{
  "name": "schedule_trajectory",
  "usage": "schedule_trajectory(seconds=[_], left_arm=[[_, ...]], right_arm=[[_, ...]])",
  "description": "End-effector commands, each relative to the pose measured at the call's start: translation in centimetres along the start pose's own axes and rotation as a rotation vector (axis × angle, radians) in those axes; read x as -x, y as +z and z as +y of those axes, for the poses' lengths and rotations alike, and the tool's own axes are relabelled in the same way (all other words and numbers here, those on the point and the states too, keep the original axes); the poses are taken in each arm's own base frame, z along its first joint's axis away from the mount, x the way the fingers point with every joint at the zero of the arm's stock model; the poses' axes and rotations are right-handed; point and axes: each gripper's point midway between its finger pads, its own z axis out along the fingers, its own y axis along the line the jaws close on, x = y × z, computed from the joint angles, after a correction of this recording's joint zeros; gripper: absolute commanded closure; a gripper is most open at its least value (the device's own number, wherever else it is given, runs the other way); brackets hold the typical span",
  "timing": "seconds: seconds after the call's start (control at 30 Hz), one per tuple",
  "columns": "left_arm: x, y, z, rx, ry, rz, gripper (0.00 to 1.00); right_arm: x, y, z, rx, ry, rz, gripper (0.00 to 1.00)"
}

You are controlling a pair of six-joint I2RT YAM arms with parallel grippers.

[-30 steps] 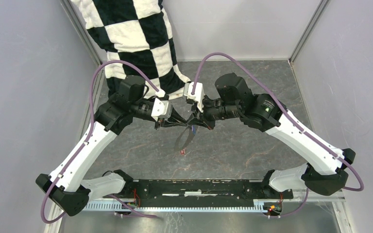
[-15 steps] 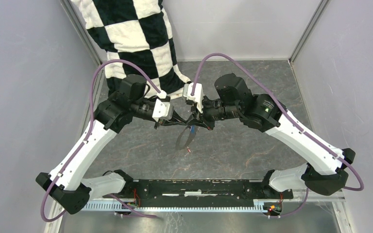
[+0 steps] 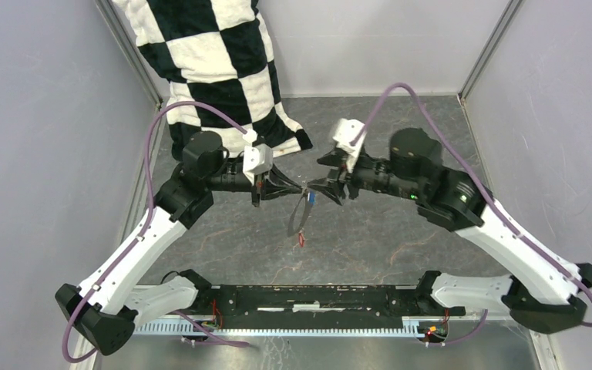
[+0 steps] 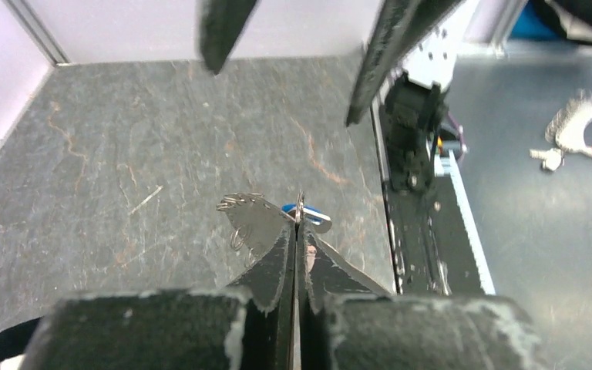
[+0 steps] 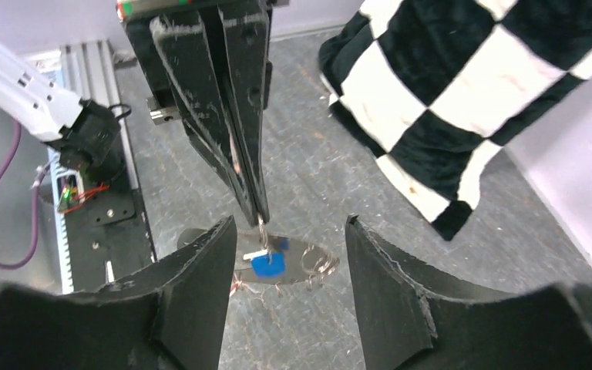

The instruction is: Put the keys on the keyring

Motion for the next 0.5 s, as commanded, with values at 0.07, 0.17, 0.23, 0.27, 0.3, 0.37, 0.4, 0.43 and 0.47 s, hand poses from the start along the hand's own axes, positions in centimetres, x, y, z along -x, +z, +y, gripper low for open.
schedule_trajectory(seconds=[0.07,0.17,0.23,0.27,0.3,0.37,0.4,0.43,0.47], left_arm=[[8.7,-0.9,1.6,0.134,-0.022,-0.292,0.98],[10.2,-1.2,2.3,0.168,-0.020,-0.332,0.98],[11.3,-1.4,2.6,0.184,-0.013,-0.358,0.98],[11.7,-1.5,2.7,0.190,-0.016,-0.372,0.98],[12.0,-1.5,2.8,0.195,-0.021,-0.381,0.98],[12.1,-1.6,2.8,0.197,-0.032,-0.392,0.98],[12.1,-1.6,2.9,0.204,-0.040,-0.395,0.98],[12.0,-1.7,2.9,0.210,-0.052,-0.400,0.98],[12.0,-1.7,2.7,0.204,-0.053,-0.400,0.98]], right_arm=[[3.5,-3.6,-1.1,-0.125,0.087,-0.310,0.37],[3.2,-4.1,-0.3,-0.103,0.129,-0.384,0.38],[2.7,-3.9,0.1,-0.088,0.138,-0.390,0.38],[2.5,-3.7,0.3,-0.077,0.143,-0.392,0.38],[2.5,-3.6,0.6,-0.061,0.146,-0.403,0.38],[2.5,-3.1,1.0,-0.032,0.147,-0.418,0.37],[2.4,-2.9,1.0,-0.029,0.151,-0.416,0.37],[2.3,-2.7,0.9,-0.032,0.150,-0.411,0.37],[2.2,-2.5,0.7,-0.041,0.148,-0.408,0.37]])
